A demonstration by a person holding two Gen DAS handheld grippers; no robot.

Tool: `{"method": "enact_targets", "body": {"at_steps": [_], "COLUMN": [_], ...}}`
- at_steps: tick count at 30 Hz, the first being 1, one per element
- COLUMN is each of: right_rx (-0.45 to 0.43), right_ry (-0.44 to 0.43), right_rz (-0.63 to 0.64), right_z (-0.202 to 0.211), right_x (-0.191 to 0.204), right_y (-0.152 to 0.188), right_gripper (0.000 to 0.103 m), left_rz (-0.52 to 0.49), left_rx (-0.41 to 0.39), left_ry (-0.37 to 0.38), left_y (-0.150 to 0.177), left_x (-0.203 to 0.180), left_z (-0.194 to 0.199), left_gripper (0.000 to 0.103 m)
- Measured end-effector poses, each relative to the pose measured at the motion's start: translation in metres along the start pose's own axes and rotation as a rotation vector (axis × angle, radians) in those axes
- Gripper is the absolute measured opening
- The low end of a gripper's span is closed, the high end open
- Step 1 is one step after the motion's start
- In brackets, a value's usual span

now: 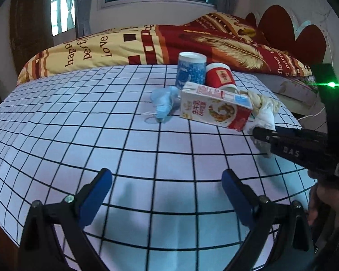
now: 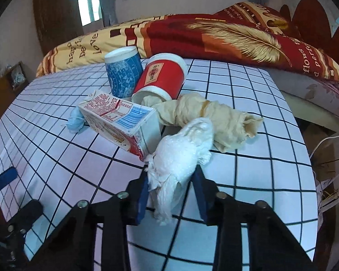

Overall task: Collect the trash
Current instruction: 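Grasp white tissue with right tool while left tool grasps milk carton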

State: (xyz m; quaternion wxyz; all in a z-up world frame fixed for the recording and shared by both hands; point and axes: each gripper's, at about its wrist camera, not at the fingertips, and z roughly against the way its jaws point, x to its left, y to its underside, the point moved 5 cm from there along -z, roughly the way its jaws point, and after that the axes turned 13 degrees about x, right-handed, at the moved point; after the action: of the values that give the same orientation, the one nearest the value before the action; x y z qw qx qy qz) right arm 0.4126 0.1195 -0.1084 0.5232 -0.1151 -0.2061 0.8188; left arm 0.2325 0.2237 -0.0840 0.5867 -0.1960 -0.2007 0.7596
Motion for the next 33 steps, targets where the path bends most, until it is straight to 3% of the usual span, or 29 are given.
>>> {"method": "enact_targets", "body": {"at_steps": [8,16,20,25,27,33], "right_rx": [-0.101,-0.108,-0.101,-0.101,-0.103,-0.097], "right_ry": [0.039,0.047,0.04,0.016,0.003,-0.015], "right_rz": [-0.011,-0.065,-0.07,-0.065,-0.061,-0.052], "right_z": [0.045,0.049,0.042,0.034,0.031,0.022], "right_x": [-0.031,-0.074,-0.08,-0.077,-0.071,-0.061], "right_y": [0.017,0.004,-0.002,-0.006,-0.007,-0.01], "right_gripper": [0.035,0.035,0.035,0.035,0.035,0.035], "left_rz": [-0.033,-0.022,0.02,0.141,0.21,0.16], "left_rx": [-0.019,0.0,0.028,0.038,0.022,-0.021], "left_ry": [0.03,0.011,-0.033,-0.127,-0.099,-0.067], "left_y": [-0.021,-0.06,-0.072,-0.071,-0.063,-0.069], "left_x": [-0.047,-0.085,-0.07,-0.008,0.013,-0.017], "left_z": [-0.009,-0.046,-0.06,-0.06,-0.049,-0.044], "left_gripper": [0.098,0.098,0.096,0.092,0.092,0.092]}}
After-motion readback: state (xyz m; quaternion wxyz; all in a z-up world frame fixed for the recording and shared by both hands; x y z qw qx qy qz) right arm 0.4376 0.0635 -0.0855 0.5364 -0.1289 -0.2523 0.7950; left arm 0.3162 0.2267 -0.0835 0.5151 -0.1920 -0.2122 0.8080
